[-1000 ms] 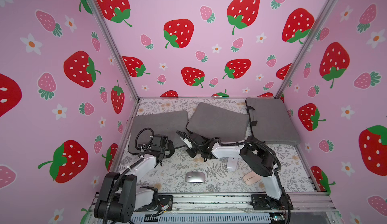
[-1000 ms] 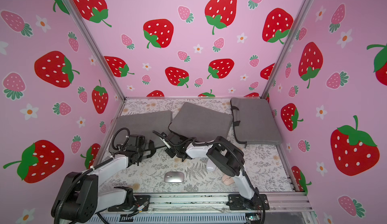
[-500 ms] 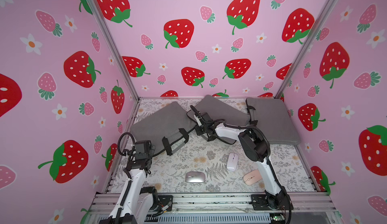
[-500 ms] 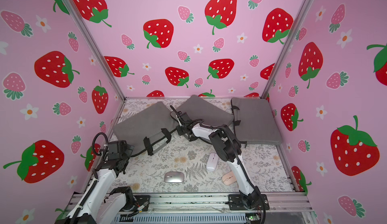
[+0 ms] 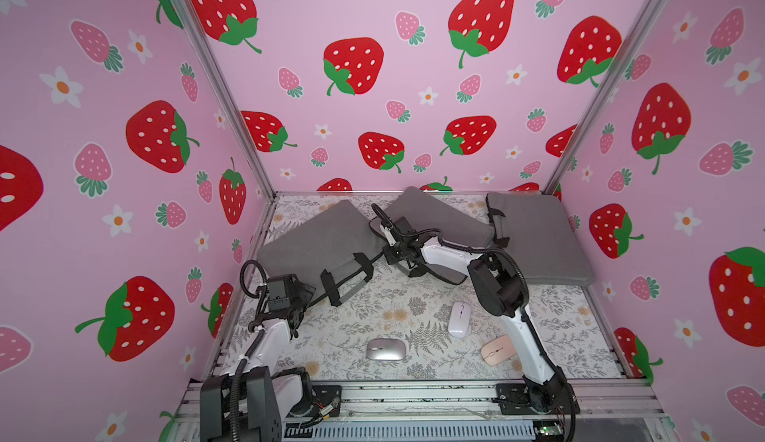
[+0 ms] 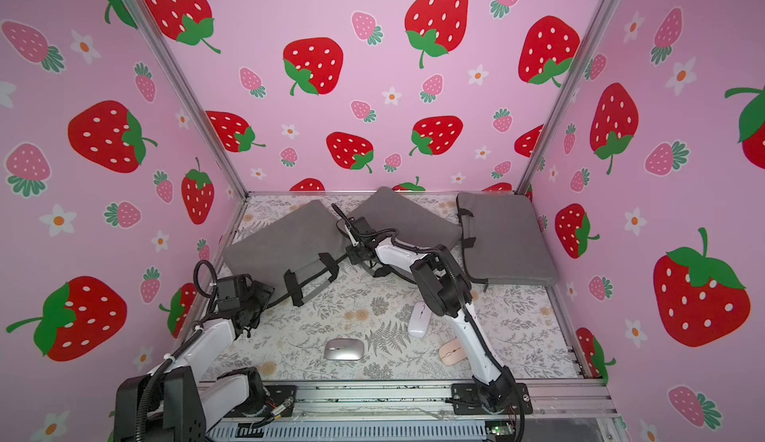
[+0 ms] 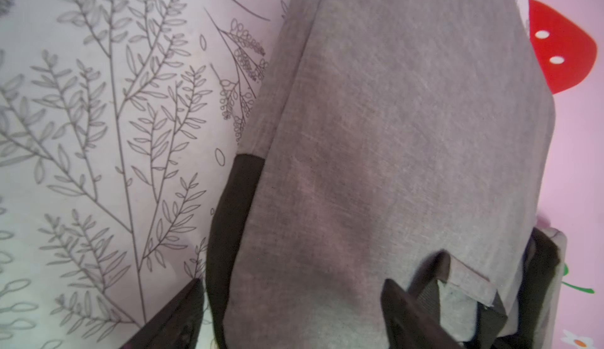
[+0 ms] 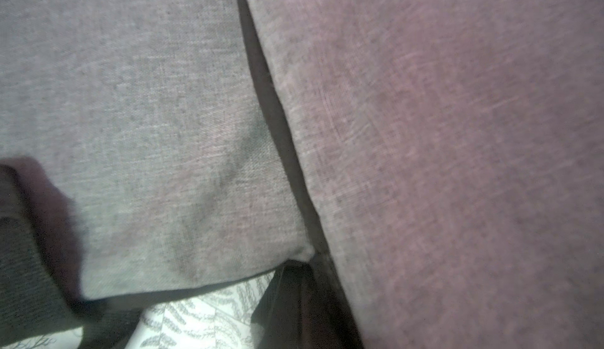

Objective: Put the mouse into the laptop bag
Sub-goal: Unzip the zipper on the zippered laptop bag.

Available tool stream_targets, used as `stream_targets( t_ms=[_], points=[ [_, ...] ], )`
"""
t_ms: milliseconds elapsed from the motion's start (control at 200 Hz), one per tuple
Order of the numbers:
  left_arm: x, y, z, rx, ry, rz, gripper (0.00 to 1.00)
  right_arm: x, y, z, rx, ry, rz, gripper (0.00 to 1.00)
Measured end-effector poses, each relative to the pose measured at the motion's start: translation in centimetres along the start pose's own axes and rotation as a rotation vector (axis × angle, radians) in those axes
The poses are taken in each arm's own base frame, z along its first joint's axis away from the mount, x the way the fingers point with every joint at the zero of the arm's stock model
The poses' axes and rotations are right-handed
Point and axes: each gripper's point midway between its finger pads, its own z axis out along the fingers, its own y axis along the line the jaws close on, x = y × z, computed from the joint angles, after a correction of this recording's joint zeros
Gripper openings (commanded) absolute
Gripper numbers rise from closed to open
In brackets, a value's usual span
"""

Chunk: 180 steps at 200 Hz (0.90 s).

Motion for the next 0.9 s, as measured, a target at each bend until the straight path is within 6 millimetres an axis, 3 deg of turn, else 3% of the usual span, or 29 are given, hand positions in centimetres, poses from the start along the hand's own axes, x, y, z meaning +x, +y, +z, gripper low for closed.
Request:
stream_targets(
  t_ms=[145, 340, 515, 585, 690, 770, 900],
  points=[
    [0.3, 0.4, 0.8, 0.001, 0.010, -0.009, 0.00, 0.1, 1.3, 0.0, 0.004, -0.008, -0.062, 0.00],
    [-0.1, -0.2, 1.0, 0.039, -0.012, -0.014, 0.00, 0.7, 5.4, -0.2, 0.029, -0.027, -0.212, 0.00],
    [-0.3, 0.4, 0.0, 0.033, -0.036, -0.039, 0.00, 2.8, 11.6, -0.8, 0.018, -0.042, -0.356, 0.00],
    [0.1, 0.7, -0.7, 0.038, -0.030, -0.047, 0.00, 3.8, 15.0, -1.4, -0.017, -0.049, -0.408, 0.00],
    [1.0, 1.4, -1.8, 0.058, -0.027, -0.072, 0.00, 4.2, 17.6, -2.0, -0.052, -0.058, -0.438, 0.00],
    [1.8, 2.0, -2.4, 0.068, -0.012, -0.084, 0.00, 3.8, 18.1, -2.2, -0.081, -0.063, -0.426, 0.00],
    [2.7, 1.5, -3.4, 0.127, 0.012, -0.085, 0.00, 3.1, 16.5, -1.8, -0.095, -0.054, -0.384, 0.00]
  ],
)
